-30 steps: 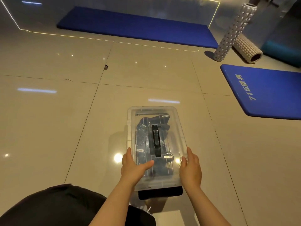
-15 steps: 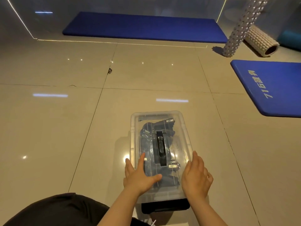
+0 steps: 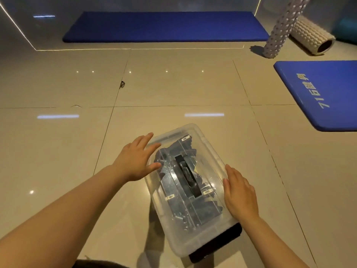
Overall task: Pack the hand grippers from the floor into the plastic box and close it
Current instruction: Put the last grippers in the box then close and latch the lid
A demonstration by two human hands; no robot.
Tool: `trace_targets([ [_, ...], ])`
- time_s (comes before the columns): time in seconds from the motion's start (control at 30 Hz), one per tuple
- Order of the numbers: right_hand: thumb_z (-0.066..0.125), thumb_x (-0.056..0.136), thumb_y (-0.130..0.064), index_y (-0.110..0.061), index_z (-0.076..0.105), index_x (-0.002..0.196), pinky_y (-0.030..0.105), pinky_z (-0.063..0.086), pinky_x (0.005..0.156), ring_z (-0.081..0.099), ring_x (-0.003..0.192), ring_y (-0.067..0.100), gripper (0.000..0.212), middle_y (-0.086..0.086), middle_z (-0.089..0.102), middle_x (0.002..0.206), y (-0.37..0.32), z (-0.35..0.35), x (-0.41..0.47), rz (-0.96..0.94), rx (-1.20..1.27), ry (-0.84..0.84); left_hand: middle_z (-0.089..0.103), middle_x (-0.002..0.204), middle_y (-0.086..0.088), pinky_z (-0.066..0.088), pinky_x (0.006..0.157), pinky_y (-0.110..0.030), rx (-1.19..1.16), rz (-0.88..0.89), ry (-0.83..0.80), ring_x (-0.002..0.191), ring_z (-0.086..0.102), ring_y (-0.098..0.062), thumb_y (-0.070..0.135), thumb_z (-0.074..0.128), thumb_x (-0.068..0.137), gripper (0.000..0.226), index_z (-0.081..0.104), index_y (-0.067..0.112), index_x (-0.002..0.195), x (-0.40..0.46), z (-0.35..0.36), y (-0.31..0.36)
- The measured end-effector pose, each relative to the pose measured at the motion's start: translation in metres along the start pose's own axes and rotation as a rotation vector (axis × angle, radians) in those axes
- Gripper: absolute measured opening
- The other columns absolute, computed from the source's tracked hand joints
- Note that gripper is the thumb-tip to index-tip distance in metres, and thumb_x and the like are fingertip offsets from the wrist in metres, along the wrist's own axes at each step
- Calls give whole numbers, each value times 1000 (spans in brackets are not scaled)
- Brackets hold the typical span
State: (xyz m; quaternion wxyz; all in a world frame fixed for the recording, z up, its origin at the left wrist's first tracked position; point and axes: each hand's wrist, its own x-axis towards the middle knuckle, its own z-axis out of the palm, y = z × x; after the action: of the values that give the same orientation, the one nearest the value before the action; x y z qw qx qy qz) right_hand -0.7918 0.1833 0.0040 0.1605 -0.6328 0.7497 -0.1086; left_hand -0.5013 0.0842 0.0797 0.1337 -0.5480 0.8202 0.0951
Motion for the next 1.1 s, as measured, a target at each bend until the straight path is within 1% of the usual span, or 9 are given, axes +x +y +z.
trace_targets([
  [0.1, 23, 101, -37, -33, 29, 145, 38, 36, 101, 43, 126, 20, 45, -2, 38, 145, 20, -7, 42, -54, 11, -61, -15, 157, 0, 4, 115, -47, 205, 126, -80, 145, -7, -24, 71, 12, 85, 73, -4, 38, 148, 26, 1, -11],
  [0.2, 13, 96, -51, -39, 30, 143, 41, 34, 102, 41, 126, 20, 52, -2, 35, 145, 37, -16, 87, -99, -92, -112, -10, 158, 2, 2, 115, -44, 157, 243, -4, 145, -5, -20, 76, -11, 72, 82, -8, 42, 147, 50, 8, -13],
  [0.33, -1, 85, -61, -38, 34, 141, 39, 39, 97, 48, 119, 19, 69, -3, 40, 140, 46, -22, 127, -171, -192, -136, 1, 157, 9, 10, 116, -41, -97, 228, 143, 144, -6, -13, 77, 0, 81, 73, 3, 45, 147, 64, 37, -14],
  [0.43, 3, 88, -58, -33, 39, 137, 38, 43, 89, 52, 112, 19, 65, -3, 48, 131, 37, -22, 129, -252, -191, -152, -2, 157, 6, 12, 114, -40, -61, 256, 173, 145, -11, -17, 74, 7, 87, 68, 1, 43, 148, 51, 63, -18],
  [0.53, 4, 89, -57, -30, 40, 135, 37, 43, 84, 53, 106, 20, 64, -2, 52, 127, 32, -23, 131, -286, -246, -143, 17, 156, -2, 32, 105, -41, -137, 195, 225, 145, 6, -25, 68, 19, 91, 67, 18, 34, 149, 36, 75, -13],
  [0.83, 1, 86, -65, -30, 26, 145, 38, 34, 91, 50, 115, 24, 73, 4, 47, 136, 28, -33, 175, -347, -374, -133, 28, 152, -9, 36, 103, -47, -153, 23, 335, 144, 14, -30, 65, 23, 90, 68, 30, 28, 146, 24, 90, 18],
  [0.93, 15, 81, -77, -31, 24, 146, 41, 35, 94, 48, 118, 26, 80, 5, 46, 137, 30, -36, 184, -249, -353, -77, 29, 152, -10, 39, 100, -48, -161, -26, 343, 143, 15, -30, 65, 27, 88, 69, 33, 27, 145, 25, 91, 29],
  [1.03, 51, 70, -78, -34, 20, 145, 45, 37, 102, 43, 125, 22, 93, 1, 41, 142, 27, -30, 164, 71, -10, 105, 30, 152, -10, 42, 96, -49, -177, -40, 342, 143, 17, -30, 64, 26, 87, 69, 35, 27, 145, 24, 91, 30],
  [1.1, 60, 71, -70, -33, 18, 146, 48, 32, 107, 36, 131, 22, 93, 1, 37, 145, 22, -26, 136, 253, 183, 239, 31, 151, -11, 43, 95, -51, -189, -43, 339, 142, 18, -31, 64, 25, 87, 70, 36, 27, 144, 23, 90, 30],
])
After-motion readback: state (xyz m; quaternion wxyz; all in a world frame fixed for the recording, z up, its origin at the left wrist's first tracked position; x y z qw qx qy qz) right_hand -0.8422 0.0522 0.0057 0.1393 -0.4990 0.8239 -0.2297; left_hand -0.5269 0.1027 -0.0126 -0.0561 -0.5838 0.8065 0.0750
